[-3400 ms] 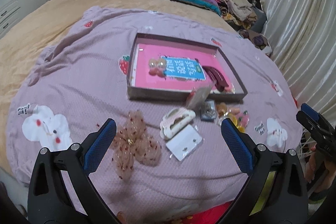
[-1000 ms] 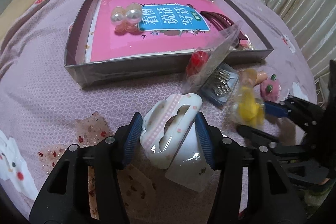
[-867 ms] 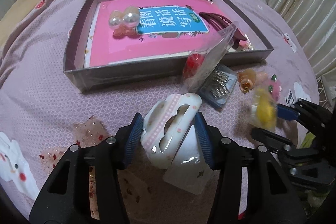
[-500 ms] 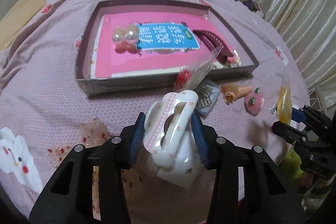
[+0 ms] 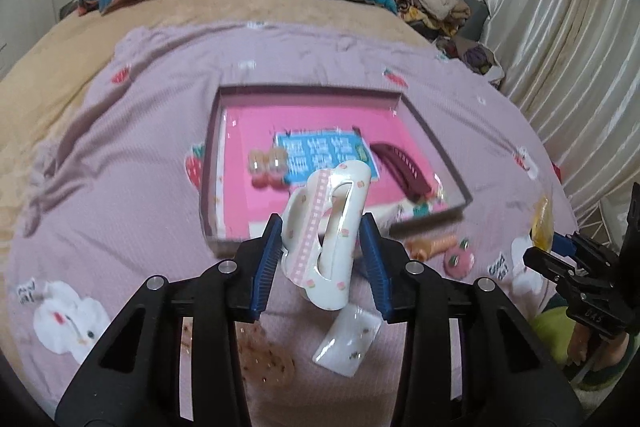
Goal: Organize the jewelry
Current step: 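Drop the white clip in the tray while the right tool carries the bangle bag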
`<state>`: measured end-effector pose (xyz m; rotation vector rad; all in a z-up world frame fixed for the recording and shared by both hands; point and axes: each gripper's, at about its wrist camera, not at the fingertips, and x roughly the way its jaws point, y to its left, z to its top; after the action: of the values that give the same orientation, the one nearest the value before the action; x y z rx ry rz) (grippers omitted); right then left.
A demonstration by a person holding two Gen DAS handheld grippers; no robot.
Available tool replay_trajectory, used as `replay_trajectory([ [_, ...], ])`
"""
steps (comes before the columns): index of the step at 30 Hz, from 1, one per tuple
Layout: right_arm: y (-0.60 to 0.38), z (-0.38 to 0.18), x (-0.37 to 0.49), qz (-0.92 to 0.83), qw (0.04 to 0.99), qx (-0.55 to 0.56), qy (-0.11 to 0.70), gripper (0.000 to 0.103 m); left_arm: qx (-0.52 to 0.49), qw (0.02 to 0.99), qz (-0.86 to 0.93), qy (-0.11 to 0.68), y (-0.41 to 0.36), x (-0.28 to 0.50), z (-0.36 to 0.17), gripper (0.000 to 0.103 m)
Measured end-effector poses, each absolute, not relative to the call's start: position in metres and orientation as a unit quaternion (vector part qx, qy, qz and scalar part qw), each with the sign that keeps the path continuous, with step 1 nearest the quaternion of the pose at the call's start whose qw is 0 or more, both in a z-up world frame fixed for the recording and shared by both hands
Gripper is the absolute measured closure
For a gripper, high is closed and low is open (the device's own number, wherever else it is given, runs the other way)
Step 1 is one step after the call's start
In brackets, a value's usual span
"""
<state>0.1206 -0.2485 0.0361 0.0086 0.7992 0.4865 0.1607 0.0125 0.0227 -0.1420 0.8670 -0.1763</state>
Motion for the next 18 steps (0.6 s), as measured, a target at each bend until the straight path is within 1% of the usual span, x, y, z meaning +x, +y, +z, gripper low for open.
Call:
replay_trajectory([
  [8, -0.262, 0.059, 0.137, 0.217, 0.906, 0.011, 0.364, 0.056, -0.066, 0.907, -0.090, 0.406, 0.008, 0.181, 0.036, 0.072],
  [18, -0.265, 0.076, 0.169, 0.189, 0.919, 0.007, 0.345, 0.056, -0.062, 0.906, -0.109, 0.405, -0.010, 0.209, 0.035, 0.072],
])
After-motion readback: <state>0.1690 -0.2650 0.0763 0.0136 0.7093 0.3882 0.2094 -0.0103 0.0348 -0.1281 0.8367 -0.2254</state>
